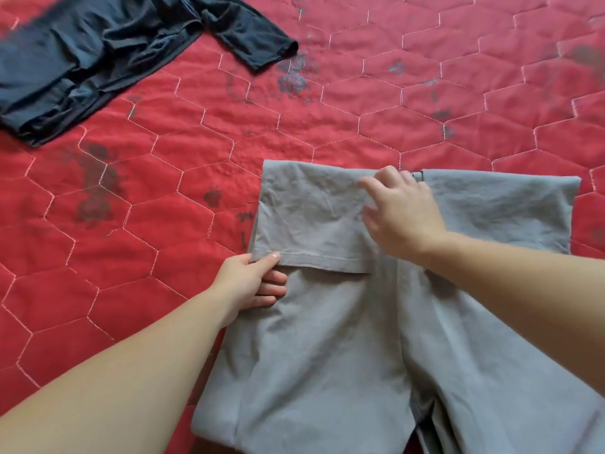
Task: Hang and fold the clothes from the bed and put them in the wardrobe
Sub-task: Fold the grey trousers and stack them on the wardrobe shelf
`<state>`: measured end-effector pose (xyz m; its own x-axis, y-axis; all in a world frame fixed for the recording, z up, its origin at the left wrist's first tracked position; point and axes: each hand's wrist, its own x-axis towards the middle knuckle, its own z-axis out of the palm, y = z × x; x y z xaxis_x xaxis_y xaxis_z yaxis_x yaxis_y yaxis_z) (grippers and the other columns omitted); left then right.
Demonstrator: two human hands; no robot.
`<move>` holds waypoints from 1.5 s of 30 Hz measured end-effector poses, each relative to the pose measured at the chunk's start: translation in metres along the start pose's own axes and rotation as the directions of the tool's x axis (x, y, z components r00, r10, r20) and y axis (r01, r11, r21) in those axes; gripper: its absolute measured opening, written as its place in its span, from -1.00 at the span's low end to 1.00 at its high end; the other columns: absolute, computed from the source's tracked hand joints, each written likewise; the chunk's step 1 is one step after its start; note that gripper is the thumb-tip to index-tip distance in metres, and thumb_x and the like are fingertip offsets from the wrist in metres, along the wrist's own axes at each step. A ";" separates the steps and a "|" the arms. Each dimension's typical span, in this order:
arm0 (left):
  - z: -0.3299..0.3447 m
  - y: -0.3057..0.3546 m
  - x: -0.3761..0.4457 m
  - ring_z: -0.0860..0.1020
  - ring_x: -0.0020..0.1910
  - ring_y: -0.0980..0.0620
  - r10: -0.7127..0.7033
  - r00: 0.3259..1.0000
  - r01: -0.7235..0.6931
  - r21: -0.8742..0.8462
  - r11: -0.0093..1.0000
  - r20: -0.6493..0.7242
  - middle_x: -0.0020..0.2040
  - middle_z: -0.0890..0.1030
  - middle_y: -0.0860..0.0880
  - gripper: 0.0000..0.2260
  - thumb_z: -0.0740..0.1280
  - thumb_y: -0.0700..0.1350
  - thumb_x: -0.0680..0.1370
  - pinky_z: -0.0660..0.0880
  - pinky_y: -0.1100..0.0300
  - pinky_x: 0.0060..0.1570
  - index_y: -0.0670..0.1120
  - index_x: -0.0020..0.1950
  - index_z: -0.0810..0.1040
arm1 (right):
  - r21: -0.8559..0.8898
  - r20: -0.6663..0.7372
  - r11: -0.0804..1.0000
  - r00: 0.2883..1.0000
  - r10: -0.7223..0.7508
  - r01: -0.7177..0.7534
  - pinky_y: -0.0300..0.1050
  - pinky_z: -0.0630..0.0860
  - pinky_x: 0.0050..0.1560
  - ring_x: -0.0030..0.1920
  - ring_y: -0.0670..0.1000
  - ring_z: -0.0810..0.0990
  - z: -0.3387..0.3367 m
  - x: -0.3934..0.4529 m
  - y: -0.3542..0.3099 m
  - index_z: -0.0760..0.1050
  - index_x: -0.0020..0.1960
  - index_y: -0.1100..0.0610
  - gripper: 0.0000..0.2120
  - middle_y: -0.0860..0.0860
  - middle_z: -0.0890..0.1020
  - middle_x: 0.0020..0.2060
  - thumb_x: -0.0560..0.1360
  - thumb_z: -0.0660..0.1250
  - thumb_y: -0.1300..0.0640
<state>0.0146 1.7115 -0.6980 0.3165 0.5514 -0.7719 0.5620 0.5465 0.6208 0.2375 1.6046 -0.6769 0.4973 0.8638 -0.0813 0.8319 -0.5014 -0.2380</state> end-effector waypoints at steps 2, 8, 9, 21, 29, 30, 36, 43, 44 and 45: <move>-0.001 -0.001 0.002 0.66 -0.43 0.06 -0.001 1.000 0.001 0.011 1.000 -0.011 -0.35 0.69 -0.01 -0.76 0.40 0.06 0.54 0.49 0.30 -0.53 -0.11 0.01 0.58 | -0.045 0.083 0.991 0.989 -0.126 0.130 0.13 0.31 0.25 0.37 0.15 0.30 0.008 0.008 -0.011 0.20 0.49 -0.06 -0.46 0.03 0.31 0.42 0.54 0.17 -0.10; -0.009 -0.003 0.017 0.62 -0.50 0.05 -0.016 0.998 0.020 0.056 0.998 -0.066 -0.41 0.66 -0.06 -0.56 0.30 0.27 0.51 0.39 0.34 -0.63 -0.11 -0.13 0.65 | -0.034 0.318 0.997 0.945 0.083 -0.076 0.22 -0.14 0.49 0.56 0.15 -0.16 0.054 0.037 -0.032 -0.08 0.55 -0.13 -0.32 0.03 -0.09 0.58 0.52 0.00 -0.34; -0.010 -0.003 0.019 0.62 -0.51 0.05 -0.017 0.997 0.019 0.038 0.999 -0.074 -0.43 0.65 -0.07 -0.54 0.29 0.28 0.52 0.39 0.34 -0.63 -0.12 -0.15 0.64 | -0.043 0.321 0.996 0.943 0.090 -0.081 0.24 -0.19 0.49 0.56 0.16 -0.20 0.057 0.039 -0.034 -0.11 0.56 -0.13 -0.31 0.03 -0.12 0.58 0.52 0.00 -0.34; -0.030 -0.076 -0.033 0.57 -0.48 0.14 0.227 0.753 -0.116 0.215 0.970 -0.617 -0.50 0.59 0.03 -0.76 0.42 0.03 0.49 0.53 0.15 -0.26 -0.06 -0.31 0.55 | -0.096 0.183 0.993 0.982 -0.043 0.062 0.23 -0.07 0.49 0.56 0.16 0.01 0.070 -0.099 -0.049 0.09 0.56 -0.01 -0.34 0.10 0.09 0.56 0.53 0.14 -0.17; -0.051 -0.095 -0.074 0.57 -0.21 0.14 0.210 0.928 -0.018 0.525 0.851 -0.307 -0.27 0.62 0.09 -0.73 0.45 0.17 0.43 0.43 0.25 -0.22 -0.02 -0.16 0.59 | -0.055 0.256 0.995 0.964 -0.065 0.082 0.27 -0.14 0.48 0.56 0.11 -0.03 0.058 -0.128 -0.089 0.06 0.56 0.02 -0.30 0.05 0.06 0.57 0.48 0.18 -0.11; -0.051 -0.089 -0.072 0.59 -0.18 0.08 0.139 0.952 0.017 0.501 0.866 -0.272 -0.23 0.65 0.04 -0.72 0.45 0.15 0.44 0.47 0.18 -0.18 -0.06 -0.15 0.60 | -0.024 0.277 0.995 0.957 -0.091 0.101 0.26 -0.15 0.48 0.57 0.09 -0.04 0.056 -0.136 -0.098 0.05 0.56 0.02 -0.30 0.03 0.06 0.57 0.49 0.17 -0.13; -0.043 -0.052 -0.085 0.67 0.00 -0.07 -0.020 0.993 -0.001 0.175 0.985 0.117 0.02 0.70 -0.06 -0.57 0.36 -0.29 0.37 0.59 0.01 0.06 0.03 0.18 0.57 | 0.308 0.209 0.951 0.977 -0.039 -0.028 0.10 0.05 0.48 0.54 0.01 0.07 0.047 -0.157 -0.134 0.13 0.54 0.00 -0.36 -0.01 0.15 0.54 0.53 0.17 -0.18; -0.016 -0.029 -0.109 0.63 0.09 -0.12 0.149 0.943 -0.186 0.099 0.978 0.298 0.14 0.65 -0.12 -0.26 0.23 -0.34 0.22 0.53 -0.06 0.07 0.14 0.37 0.40 | 0.570 0.289 0.724 0.920 0.264 -0.387 0.16 0.03 0.46 0.55 -0.03 -0.03 0.020 -0.101 -0.119 0.01 0.56 -0.06 -0.12 -0.05 0.02 0.57 0.40 0.21 -0.42; -0.012 -0.028 -0.111 0.62 0.09 -0.09 0.169 0.940 -0.213 0.123 0.969 0.296 0.17 0.64 -0.11 -0.21 0.23 -0.33 0.22 0.51 -0.03 0.07 0.14 0.42 0.36 | 0.551 0.305 0.731 0.913 0.272 -0.402 0.18 0.00 0.46 0.55 -0.02 -0.05 0.017 -0.090 -0.116 -0.03 0.57 -0.05 -0.07 -0.05 -0.01 0.57 0.37 0.22 -0.45; -0.007 -0.027 -0.113 0.60 0.12 -0.05 0.184 0.939 -0.235 0.152 0.960 0.291 0.21 0.62 -0.08 -0.16 0.23 -0.32 0.21 0.49 0.00 0.08 0.14 0.47 0.30 | 0.526 0.321 0.749 0.910 0.262 -0.402 0.19 0.00 0.46 0.56 -0.01 -0.06 0.013 -0.078 -0.116 -0.06 0.57 -0.03 -0.02 -0.04 -0.02 0.58 0.35 0.23 -0.47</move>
<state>-0.0417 1.6387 -0.6269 0.6226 0.4348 -0.6506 0.5813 0.2997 0.7565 0.0987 1.5964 -0.6559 0.5917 0.6706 -0.4473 0.2936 -0.6961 -0.6552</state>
